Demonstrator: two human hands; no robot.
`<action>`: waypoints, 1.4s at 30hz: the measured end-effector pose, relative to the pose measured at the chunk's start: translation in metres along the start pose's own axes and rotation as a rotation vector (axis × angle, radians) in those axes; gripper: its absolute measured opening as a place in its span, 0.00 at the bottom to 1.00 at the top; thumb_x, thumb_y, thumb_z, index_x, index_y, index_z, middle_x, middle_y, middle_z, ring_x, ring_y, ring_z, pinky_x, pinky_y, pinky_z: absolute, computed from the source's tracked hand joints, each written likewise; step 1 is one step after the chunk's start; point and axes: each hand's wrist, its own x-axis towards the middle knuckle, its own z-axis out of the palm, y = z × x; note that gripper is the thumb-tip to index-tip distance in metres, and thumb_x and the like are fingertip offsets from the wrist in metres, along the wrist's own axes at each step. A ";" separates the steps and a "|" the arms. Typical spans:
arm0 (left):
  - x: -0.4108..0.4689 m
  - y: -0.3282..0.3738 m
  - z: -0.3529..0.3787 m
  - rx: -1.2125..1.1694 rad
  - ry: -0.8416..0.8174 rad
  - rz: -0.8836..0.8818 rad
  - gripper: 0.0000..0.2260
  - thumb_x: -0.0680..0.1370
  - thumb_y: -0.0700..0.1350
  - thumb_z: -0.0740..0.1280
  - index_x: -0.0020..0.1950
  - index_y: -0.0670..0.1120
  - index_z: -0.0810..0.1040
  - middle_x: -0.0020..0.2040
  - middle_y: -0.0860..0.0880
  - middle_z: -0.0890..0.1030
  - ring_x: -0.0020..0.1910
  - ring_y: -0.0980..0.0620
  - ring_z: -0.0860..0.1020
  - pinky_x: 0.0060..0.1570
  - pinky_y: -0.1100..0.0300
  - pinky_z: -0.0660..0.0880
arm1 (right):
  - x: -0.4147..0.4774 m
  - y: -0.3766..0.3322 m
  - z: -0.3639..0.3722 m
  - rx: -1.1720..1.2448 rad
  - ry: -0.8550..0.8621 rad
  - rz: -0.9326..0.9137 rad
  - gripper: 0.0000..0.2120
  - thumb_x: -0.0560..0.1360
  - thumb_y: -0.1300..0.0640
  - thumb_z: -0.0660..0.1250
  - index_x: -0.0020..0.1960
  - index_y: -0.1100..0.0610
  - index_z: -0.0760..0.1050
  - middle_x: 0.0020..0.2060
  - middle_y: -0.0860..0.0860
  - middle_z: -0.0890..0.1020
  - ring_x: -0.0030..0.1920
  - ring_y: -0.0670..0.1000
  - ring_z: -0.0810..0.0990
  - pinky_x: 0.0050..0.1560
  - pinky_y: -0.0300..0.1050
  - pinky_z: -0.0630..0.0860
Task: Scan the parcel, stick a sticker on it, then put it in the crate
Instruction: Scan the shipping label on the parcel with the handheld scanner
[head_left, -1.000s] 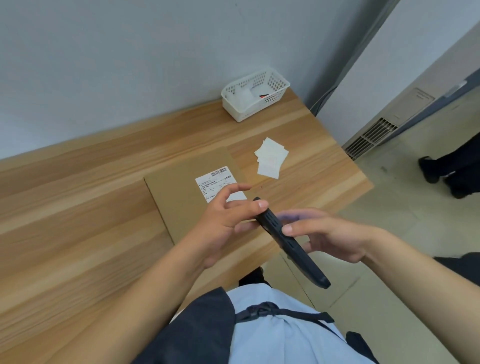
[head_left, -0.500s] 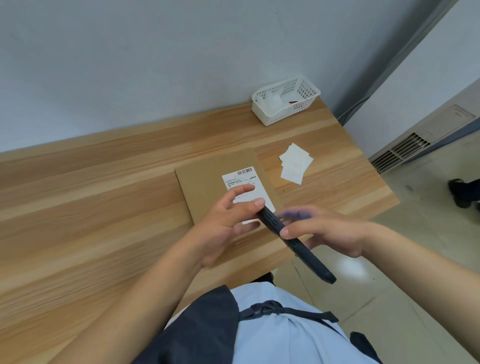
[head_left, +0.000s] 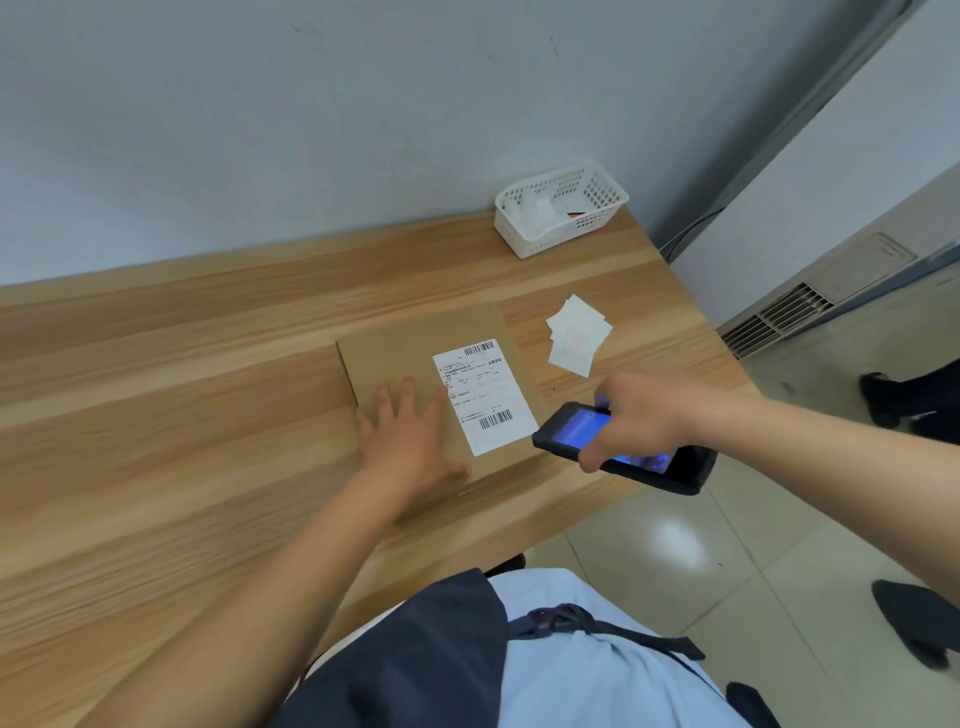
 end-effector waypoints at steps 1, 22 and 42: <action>0.001 0.000 0.002 0.011 -0.016 -0.010 0.48 0.69 0.65 0.71 0.80 0.58 0.47 0.82 0.45 0.40 0.80 0.38 0.39 0.74 0.34 0.48 | 0.002 -0.002 -0.001 -0.048 0.005 -0.001 0.26 0.60 0.36 0.73 0.46 0.56 0.78 0.28 0.48 0.81 0.30 0.52 0.78 0.35 0.42 0.70; 0.011 0.003 0.004 0.086 -0.041 -0.010 0.46 0.71 0.64 0.71 0.80 0.56 0.49 0.82 0.41 0.43 0.79 0.33 0.42 0.75 0.36 0.47 | 0.028 -0.004 0.001 -0.186 -0.014 -0.011 0.22 0.59 0.36 0.73 0.37 0.53 0.72 0.30 0.48 0.80 0.30 0.51 0.77 0.34 0.41 0.69; 0.014 0.005 0.006 0.064 -0.033 -0.016 0.46 0.69 0.64 0.73 0.80 0.56 0.52 0.82 0.40 0.44 0.79 0.32 0.43 0.75 0.35 0.48 | 0.054 0.065 0.041 0.107 0.100 0.110 0.23 0.60 0.38 0.73 0.39 0.56 0.73 0.24 0.49 0.84 0.28 0.51 0.83 0.36 0.43 0.75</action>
